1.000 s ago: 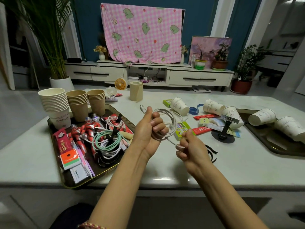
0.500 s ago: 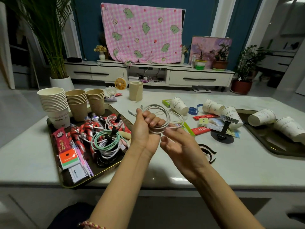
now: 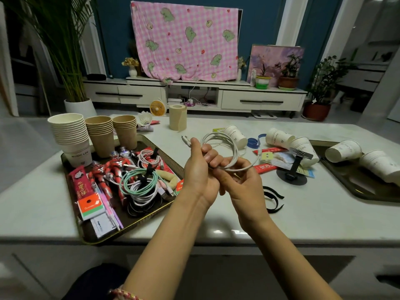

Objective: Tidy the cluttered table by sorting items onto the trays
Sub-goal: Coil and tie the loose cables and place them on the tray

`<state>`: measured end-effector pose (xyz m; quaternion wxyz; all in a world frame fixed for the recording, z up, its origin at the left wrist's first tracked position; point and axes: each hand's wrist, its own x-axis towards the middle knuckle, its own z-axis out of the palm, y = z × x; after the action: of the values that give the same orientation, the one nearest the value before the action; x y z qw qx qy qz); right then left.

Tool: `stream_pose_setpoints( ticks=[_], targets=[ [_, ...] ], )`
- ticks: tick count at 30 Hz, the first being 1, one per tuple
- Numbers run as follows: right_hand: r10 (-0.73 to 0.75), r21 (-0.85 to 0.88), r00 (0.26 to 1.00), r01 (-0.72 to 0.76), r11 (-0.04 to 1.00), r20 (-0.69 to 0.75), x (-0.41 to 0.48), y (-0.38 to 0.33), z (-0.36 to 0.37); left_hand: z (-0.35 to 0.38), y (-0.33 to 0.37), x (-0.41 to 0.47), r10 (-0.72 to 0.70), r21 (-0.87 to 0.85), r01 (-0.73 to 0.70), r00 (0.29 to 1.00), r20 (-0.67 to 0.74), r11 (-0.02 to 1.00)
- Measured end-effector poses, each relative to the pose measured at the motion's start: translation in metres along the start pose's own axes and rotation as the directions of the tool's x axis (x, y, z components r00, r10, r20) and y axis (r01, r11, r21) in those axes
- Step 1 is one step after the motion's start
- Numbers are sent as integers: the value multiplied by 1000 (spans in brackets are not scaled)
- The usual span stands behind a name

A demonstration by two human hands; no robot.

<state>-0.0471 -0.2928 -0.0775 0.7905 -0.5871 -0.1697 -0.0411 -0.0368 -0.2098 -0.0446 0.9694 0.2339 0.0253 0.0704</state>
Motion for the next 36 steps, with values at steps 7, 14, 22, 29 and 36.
stream_pose_setpoints(
  ticks=[7,14,22,29,36],
  targets=[
    [189,314,980,-201,928,67,3,-10,-4,-7,15,3,-52,-71,53,999,16,996],
    [487,544,870,-371,753,-81,14,-3,-1,-7,12,-2,-244,45,241,966,83,970],
    [341,84,925,-331,940,-168,10,-9,-10,-2,7,-6,-150,408,207,974,-168,889],
    [-227,-499,959,113,859,-173,-3,6,2,-5,0,-4,-104,528,178,980,-167,831],
    [-291,-498,950,199,844,-113,1,5,-12,-11,13,-2,-296,494,340,940,-167,800]
  ],
)
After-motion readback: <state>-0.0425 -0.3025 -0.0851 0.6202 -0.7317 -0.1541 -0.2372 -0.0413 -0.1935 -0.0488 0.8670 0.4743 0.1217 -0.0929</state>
